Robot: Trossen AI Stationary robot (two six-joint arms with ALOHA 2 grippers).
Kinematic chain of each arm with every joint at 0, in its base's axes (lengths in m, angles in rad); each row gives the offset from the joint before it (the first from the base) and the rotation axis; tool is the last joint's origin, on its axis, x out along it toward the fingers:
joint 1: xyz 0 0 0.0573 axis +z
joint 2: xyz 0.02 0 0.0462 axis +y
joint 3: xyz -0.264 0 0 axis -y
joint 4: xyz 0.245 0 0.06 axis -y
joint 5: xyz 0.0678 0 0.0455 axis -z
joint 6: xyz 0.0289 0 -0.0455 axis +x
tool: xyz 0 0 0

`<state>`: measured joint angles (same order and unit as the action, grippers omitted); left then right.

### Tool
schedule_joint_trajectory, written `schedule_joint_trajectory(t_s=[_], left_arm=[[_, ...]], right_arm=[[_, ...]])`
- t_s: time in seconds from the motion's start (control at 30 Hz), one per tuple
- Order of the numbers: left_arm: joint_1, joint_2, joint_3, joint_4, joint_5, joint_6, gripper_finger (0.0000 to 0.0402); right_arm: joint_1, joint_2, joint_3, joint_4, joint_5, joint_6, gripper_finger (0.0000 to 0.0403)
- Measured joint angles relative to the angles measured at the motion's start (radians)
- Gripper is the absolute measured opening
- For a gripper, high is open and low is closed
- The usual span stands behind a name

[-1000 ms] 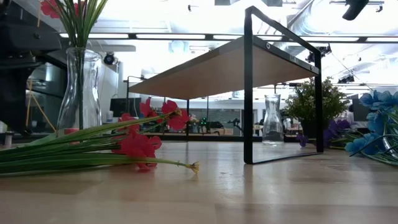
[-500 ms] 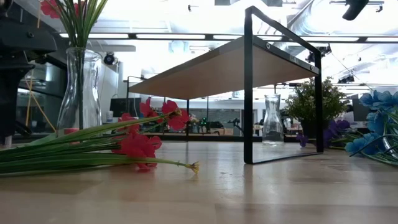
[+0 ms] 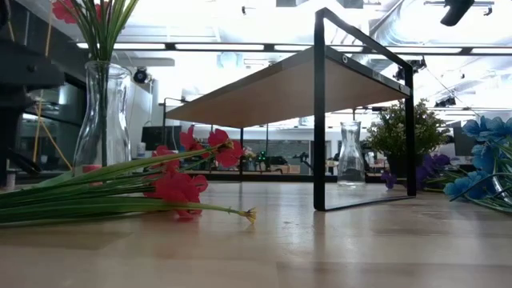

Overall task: Pick and place flowers into a vace then onto a shelf
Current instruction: Put the orange flower into the bottom transparent vase

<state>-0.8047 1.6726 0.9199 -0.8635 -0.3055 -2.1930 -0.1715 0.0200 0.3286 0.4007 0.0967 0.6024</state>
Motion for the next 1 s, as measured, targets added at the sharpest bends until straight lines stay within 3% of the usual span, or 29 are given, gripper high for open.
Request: schedule_joint_trajectory(t_s=[0.37,0.6,1.0], left_arm=[[0.036,-0.006,-0.052,0.065,0.016,-0.035,0.0239],[0.092,-0.005,-0.061,0.079,0.088,0.024,0.0232],[0.091,-0.003,-0.063,0.076,0.106,0.008,0.0104]], right_arm=[[0.0,0.0,0.0,0.0,0.0,0.0,0.0344],[0.0,0.0,0.0,0.0,0.0,0.003,0.0344],[0.0,0.0,0.0,0.0,0.0,0.002,0.0344]])
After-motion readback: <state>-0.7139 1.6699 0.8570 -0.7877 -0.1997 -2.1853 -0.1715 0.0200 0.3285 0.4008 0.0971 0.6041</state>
